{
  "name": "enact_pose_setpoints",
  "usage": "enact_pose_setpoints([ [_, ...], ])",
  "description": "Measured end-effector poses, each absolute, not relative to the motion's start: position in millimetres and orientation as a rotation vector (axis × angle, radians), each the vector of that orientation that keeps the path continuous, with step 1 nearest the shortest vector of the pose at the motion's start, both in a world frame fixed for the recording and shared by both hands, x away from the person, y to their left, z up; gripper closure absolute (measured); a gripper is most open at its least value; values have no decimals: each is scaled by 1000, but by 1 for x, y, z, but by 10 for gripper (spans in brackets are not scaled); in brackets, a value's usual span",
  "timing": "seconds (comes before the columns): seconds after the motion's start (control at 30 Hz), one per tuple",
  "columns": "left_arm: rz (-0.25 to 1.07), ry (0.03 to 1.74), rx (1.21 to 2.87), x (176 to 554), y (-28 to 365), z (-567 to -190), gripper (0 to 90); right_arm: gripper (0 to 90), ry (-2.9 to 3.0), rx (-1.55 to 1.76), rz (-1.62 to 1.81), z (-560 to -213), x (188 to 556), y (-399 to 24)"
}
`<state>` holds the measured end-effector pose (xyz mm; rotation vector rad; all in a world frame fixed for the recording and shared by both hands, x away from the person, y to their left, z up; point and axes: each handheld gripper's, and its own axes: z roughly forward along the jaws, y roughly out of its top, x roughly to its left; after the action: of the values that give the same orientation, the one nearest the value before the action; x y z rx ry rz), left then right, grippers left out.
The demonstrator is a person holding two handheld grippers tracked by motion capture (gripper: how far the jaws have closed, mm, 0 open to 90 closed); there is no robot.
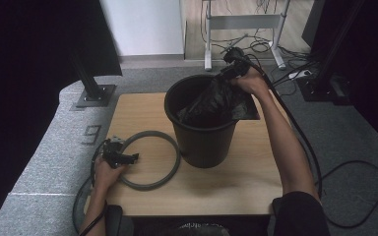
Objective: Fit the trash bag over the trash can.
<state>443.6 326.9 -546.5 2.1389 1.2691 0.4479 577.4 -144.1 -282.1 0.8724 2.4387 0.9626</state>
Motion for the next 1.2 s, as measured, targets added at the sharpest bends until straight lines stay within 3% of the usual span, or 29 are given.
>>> enact_pose_setpoints([
  [0.33, 450, 1268, 2138, 444, 327, -547, 0, 661, 2431, 933, 1005, -280, 549, -180],
  [0.67, 449, 1271, 2136, 443, 327, -547, 0, 640, 2433, 912, 1018, -280, 488, -205],
  [0.8, 449, 1272, 2136, 443, 326, -547, 0, 576, 2421, 884, 1032, -274, 470, -209],
  [1.0, 446, 1266, 2141, 443, 327, -546, 0, 461, 2310, 919, 1038, -266, 491, -207],
  [1.2, 431, 1266, 2161, 442, 327, -545, 0, 449, 2346, 898, 1003, -282, 510, -202],
])
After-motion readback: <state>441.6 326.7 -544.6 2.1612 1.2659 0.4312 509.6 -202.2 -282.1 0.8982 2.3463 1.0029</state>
